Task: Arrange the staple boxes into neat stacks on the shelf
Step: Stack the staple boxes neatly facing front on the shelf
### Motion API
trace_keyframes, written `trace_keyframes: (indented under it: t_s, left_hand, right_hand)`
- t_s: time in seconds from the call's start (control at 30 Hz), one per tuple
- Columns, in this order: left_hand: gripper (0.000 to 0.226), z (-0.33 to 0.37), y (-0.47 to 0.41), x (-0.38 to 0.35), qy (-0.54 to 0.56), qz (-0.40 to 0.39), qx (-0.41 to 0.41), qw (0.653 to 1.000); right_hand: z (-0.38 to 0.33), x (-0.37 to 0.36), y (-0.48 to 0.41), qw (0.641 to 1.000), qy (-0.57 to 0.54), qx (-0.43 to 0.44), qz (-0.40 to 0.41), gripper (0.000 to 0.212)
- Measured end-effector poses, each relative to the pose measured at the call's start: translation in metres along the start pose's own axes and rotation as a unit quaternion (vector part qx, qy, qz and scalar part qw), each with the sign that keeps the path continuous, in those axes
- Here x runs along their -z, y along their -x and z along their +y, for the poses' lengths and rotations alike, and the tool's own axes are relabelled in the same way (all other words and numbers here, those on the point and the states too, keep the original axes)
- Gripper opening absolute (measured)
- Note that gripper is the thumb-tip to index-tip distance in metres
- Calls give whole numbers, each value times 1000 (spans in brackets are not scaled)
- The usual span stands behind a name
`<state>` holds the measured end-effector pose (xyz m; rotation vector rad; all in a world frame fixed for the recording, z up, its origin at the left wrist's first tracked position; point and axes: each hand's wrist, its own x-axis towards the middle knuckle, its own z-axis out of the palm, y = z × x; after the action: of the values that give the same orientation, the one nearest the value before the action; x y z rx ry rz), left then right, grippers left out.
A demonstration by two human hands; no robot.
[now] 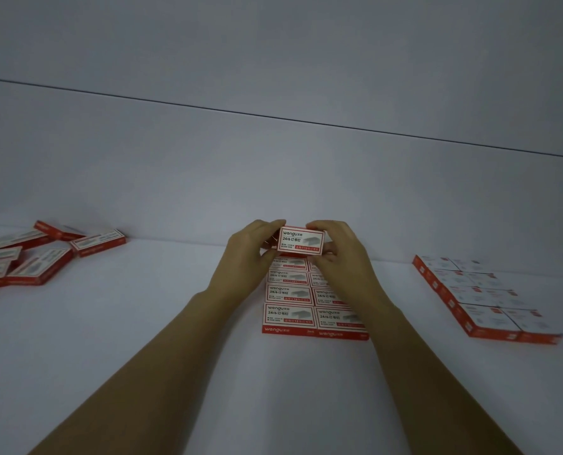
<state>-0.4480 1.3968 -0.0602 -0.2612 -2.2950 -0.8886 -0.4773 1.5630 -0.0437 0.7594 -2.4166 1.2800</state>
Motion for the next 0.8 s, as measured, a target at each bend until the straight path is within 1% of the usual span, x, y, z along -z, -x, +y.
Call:
trace_keyframes:
  t_s: [0.1, 0.23, 0.3, 0.4, 0.5, 0.67, 0.73, 0.8]
  left_hand:
    - [43, 1, -1, 0, 4, -7, 16, 1000]
    - [40, -1, 0, -2, 7, -18, 53, 998]
    - [38, -2, 0, -3, 11, -27, 63, 998]
    - [36, 1, 1, -5, 32, -45, 74, 996]
    - [36, 4, 3, -6, 53, -56, 87, 993]
    - [40, 0, 2, -8, 76, -44, 81, 993]
    - [45, -2, 0, -5, 75, -27, 74, 994]
    - [46, 0, -2, -1, 79, -8, 68, 995]
  right_hand:
    - [-1, 1, 0, 1000, 4, 7, 0, 37]
    - [-13, 4, 2, 999, -30, 19, -7, 46]
    - [-22, 2, 4, 998, -29, 43, -16, 44]
    - [-30, -4, 8, 995, 1, 95, -28, 36]
    - [-30, -7, 9, 993, 14, 109, -40, 37]
    - [-30, -4, 8, 995, -3, 88, -36, 38]
    - [-28, 5, 5, 998, -34, 54, -29, 39]
    - [-23, 16, 2, 999, -37, -2, -29, 39]
